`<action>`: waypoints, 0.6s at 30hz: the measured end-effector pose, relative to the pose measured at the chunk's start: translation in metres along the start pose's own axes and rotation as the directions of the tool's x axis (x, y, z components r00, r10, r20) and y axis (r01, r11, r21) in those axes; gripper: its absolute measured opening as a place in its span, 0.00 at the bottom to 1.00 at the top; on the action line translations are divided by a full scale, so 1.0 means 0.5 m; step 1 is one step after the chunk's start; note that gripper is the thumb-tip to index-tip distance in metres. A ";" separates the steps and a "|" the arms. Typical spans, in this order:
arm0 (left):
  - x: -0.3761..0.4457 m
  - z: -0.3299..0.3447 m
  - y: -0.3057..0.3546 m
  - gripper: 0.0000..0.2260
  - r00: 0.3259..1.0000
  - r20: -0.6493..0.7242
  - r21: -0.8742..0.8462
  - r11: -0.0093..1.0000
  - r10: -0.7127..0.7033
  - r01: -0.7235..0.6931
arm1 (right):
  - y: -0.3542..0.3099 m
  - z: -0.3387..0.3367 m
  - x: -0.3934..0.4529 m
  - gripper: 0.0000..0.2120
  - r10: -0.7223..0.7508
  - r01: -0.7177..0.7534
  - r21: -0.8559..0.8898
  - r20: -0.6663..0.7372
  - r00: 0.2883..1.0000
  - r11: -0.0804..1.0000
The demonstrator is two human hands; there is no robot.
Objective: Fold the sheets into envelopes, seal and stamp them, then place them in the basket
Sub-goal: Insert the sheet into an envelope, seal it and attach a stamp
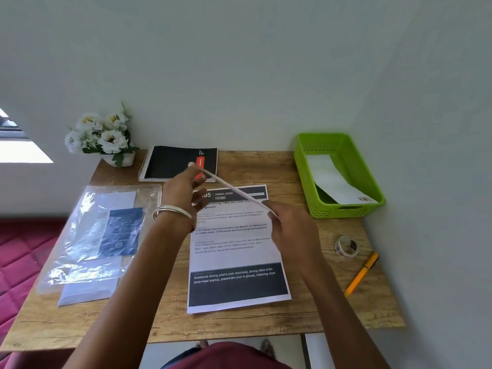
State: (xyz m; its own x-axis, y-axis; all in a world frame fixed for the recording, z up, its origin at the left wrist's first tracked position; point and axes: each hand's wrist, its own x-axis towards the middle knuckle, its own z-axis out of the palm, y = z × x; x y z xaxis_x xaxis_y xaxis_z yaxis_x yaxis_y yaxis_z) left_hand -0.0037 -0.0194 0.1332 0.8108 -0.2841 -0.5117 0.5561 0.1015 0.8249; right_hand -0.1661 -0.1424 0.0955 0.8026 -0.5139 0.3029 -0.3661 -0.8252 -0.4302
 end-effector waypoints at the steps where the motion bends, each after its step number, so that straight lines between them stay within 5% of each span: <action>1: -0.003 -0.005 -0.004 0.11 0.999 0.025 -0.019 0.999 -0.040 0.040 | 0.013 0.005 -0.001 0.17 -0.031 0.030 -0.074 -0.016 0.999 0.997; 6: -0.011 -0.019 -0.029 0.10 0.997 0.068 0.203 0.979 -0.033 0.019 | 0.055 0.038 -0.019 0.27 -0.153 0.115 -0.377 -0.070 0.986 0.919; 9: 0.004 -0.035 -0.036 0.03 0.992 0.114 0.326 0.941 0.056 -0.090 | 0.062 0.051 -0.033 0.27 -0.091 0.045 -0.348 -0.117 0.989 0.936; 14: 0.024 -0.067 -0.036 0.01 0.988 0.123 0.361 0.923 0.098 -0.136 | 0.079 0.044 -0.040 0.30 0.329 -0.308 0.190 -0.094 0.940 0.932; 18: 0.038 -0.087 -0.042 0.02 0.986 0.086 0.394 0.904 0.142 -0.165 | 0.099 0.042 -0.036 0.27 0.519 -0.432 0.704 0.104 0.848 0.565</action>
State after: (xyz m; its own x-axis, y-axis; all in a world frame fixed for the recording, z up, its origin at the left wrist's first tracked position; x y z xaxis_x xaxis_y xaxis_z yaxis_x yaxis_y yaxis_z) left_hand 0.0081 0.0147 0.0955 0.8631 -0.3474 -0.3665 0.2974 -0.2369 0.9249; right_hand -0.1889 -0.1690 0.0511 0.5400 -0.8399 -0.0547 -0.2217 -0.0792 -0.9719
